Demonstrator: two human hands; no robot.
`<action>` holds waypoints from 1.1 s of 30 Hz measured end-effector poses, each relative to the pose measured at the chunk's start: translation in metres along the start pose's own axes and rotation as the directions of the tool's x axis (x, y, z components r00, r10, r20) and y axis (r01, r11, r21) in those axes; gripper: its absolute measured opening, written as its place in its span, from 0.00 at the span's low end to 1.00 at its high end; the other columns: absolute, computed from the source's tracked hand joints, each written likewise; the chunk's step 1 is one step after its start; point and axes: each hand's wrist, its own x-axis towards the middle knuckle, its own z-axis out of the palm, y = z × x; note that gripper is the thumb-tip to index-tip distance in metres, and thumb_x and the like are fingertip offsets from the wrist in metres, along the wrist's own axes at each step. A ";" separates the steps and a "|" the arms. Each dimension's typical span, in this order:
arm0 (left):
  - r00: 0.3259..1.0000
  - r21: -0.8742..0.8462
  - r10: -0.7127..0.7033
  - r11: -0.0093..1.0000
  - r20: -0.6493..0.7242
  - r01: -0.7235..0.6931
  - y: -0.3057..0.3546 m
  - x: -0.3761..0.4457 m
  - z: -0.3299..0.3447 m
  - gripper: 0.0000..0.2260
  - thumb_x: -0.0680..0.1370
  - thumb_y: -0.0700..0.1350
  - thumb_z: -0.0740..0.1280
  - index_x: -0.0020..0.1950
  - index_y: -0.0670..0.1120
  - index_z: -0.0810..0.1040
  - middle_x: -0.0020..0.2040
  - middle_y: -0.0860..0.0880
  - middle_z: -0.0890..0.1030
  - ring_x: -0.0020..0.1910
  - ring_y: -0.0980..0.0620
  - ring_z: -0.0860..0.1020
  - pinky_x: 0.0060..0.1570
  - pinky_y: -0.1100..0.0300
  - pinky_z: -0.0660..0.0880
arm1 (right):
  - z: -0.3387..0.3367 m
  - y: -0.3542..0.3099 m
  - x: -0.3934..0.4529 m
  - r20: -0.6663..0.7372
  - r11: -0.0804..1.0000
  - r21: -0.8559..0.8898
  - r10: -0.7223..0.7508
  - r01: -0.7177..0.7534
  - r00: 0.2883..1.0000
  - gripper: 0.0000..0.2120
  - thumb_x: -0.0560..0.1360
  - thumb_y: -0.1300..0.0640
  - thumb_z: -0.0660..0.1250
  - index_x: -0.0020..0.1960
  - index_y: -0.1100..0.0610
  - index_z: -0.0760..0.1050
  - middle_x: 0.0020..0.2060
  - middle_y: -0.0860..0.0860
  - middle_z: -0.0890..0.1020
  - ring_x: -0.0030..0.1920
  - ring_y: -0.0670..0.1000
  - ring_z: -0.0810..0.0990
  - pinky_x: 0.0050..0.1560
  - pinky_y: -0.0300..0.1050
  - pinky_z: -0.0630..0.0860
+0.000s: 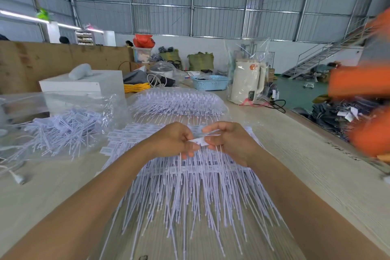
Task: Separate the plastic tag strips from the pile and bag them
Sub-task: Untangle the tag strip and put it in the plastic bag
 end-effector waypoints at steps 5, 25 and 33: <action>0.994 0.002 0.060 0.998 -0.096 -0.060 0.002 -0.001 0.003 0.08 0.76 0.44 0.69 0.38 0.44 0.78 0.28 0.53 0.80 0.28 0.59 0.75 0.32 0.66 0.70 | -0.001 -0.003 -0.004 0.114 0.993 -0.082 0.094 -0.085 0.989 0.03 0.75 0.67 0.66 0.45 0.65 0.78 0.32 0.56 0.80 0.28 0.46 0.77 0.27 0.35 0.72; 0.985 -0.432 -0.095 0.889 0.146 0.150 0.010 -0.011 -0.009 0.14 0.79 0.38 0.59 0.34 0.43 0.74 0.28 0.46 0.71 0.25 0.53 0.63 0.20 0.67 0.54 | -0.024 0.003 0.005 -0.163 0.972 0.232 -0.004 0.043 0.987 0.07 0.77 0.68 0.62 0.41 0.65 0.74 0.31 0.56 0.74 0.24 0.46 0.71 0.21 0.35 0.67; 0.982 -0.147 -0.107 0.980 0.157 0.131 0.017 -0.009 -0.001 0.13 0.73 0.29 0.57 0.43 0.40 0.79 0.27 0.51 0.73 0.27 0.53 0.68 0.25 0.65 0.62 | -0.008 -0.012 0.002 0.136 0.988 -0.012 0.152 -0.152 0.979 0.09 0.75 0.62 0.67 0.54 0.65 0.75 0.45 0.58 0.80 0.40 0.52 0.81 0.35 0.41 0.78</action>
